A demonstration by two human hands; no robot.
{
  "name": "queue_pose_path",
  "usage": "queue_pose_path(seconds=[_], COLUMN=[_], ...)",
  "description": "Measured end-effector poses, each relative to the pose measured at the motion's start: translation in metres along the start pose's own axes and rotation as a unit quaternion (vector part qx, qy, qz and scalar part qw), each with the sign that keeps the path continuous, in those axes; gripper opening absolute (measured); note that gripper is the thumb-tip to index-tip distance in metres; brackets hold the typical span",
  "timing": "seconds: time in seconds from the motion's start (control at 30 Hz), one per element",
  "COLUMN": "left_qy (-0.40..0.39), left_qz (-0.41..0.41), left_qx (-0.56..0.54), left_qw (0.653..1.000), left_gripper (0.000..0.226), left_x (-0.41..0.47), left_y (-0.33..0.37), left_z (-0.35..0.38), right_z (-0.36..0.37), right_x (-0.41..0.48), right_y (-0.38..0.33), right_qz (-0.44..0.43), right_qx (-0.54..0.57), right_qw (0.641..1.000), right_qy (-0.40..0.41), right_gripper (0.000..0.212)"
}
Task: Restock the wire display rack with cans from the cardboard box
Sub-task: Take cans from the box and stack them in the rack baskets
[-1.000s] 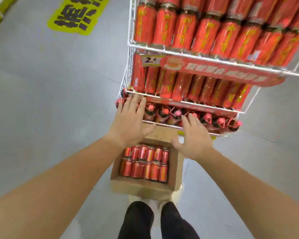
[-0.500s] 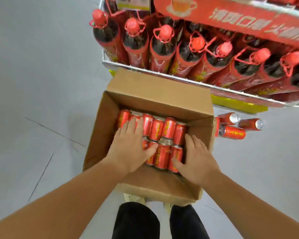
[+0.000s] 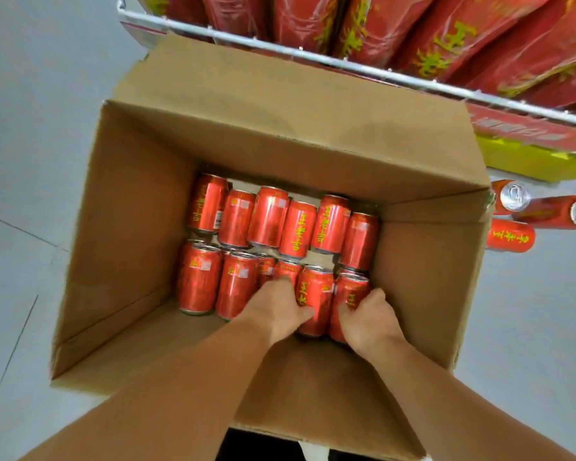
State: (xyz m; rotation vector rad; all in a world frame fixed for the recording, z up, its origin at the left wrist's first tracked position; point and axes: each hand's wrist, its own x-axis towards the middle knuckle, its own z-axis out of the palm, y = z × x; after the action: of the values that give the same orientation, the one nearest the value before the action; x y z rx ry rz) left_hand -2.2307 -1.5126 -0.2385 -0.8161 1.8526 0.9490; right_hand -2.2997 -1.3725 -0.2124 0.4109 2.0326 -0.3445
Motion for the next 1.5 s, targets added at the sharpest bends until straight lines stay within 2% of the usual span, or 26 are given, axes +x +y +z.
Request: queue_pose_path(seconds=[0.27, 0.37, 0.43, 0.57, 0.8, 0.9, 1.13, 1.23, 1.3, 1.37, 1.5], left_qy=[0.041, 0.056, 0.061, 0.074, 0.092, 0.077, 0.059, 0.013, -0.012, -0.009, 0.044], left_qz=[-0.081, -0.098, -0.101, -0.102, -0.087, -0.087, -0.073, -0.077, -0.07, -0.061, -0.027], left_qx=[-0.101, -0.11, -0.117, -0.151, -0.19, -0.218, -0.21, -0.21, -0.206, -0.22, -0.257], left_qw=[0.991, 0.988, 0.986, 0.98, 0.974, 0.969, 0.973, 0.975, 0.976, 0.974, 0.965], left_gripper=[0.044, 0.059, 0.071, 0.077, 0.07, 0.068, 0.066, 0.069, 0.059, 0.046, 0.05], left_x=[0.013, 0.012, 0.01, 0.003, -0.004, -0.008, -0.027, -0.05, -0.071, -0.097, -0.154], left_y=[0.004, 0.007, 0.009, 0.011, 0.008, 0.003, 0.003, 0.009, 0.012, 0.017, 0.032], left_z=[0.036, 0.041, 0.042, 0.044, 0.038, 0.032, -0.002, -0.025, -0.041, -0.06, -0.105], right_z=[0.013, 0.009, 0.007, 0.006, 0.002, 0.001, -0.015, -0.032, -0.048, -0.066, -0.103], right_x=[0.025, 0.026, 0.025, 0.019, 0.015, 0.012, -0.007, -0.029, -0.048, -0.071, -0.125], right_y=[-0.005, -0.005, -0.005, -0.004, -0.001, -0.001, -0.008, -0.018, -0.03, -0.042, -0.07], right_qz=[0.039, 0.029, 0.028, 0.015, -0.034, -0.06, -0.089, -0.103, -0.112, -0.128, -0.163], right_qx=[0.018, 0.021, 0.031, 0.037, 0.051, 0.058, 0.092, 0.098, 0.102, 0.1, 0.091], right_qw=[0.998, 0.998, 0.998, 0.998, 0.997, 0.996, 0.991, 0.989, 0.988, 0.986, 0.981], right_qy=[0.044, 0.045, 0.042, 0.038, 0.036, 0.027, 0.038, 0.04, 0.035, 0.035, 0.043], right_gripper=[0.049, 0.046, 0.046, 0.051, 0.056, 0.052, 0.055, 0.052, 0.051, 0.051, 0.046])
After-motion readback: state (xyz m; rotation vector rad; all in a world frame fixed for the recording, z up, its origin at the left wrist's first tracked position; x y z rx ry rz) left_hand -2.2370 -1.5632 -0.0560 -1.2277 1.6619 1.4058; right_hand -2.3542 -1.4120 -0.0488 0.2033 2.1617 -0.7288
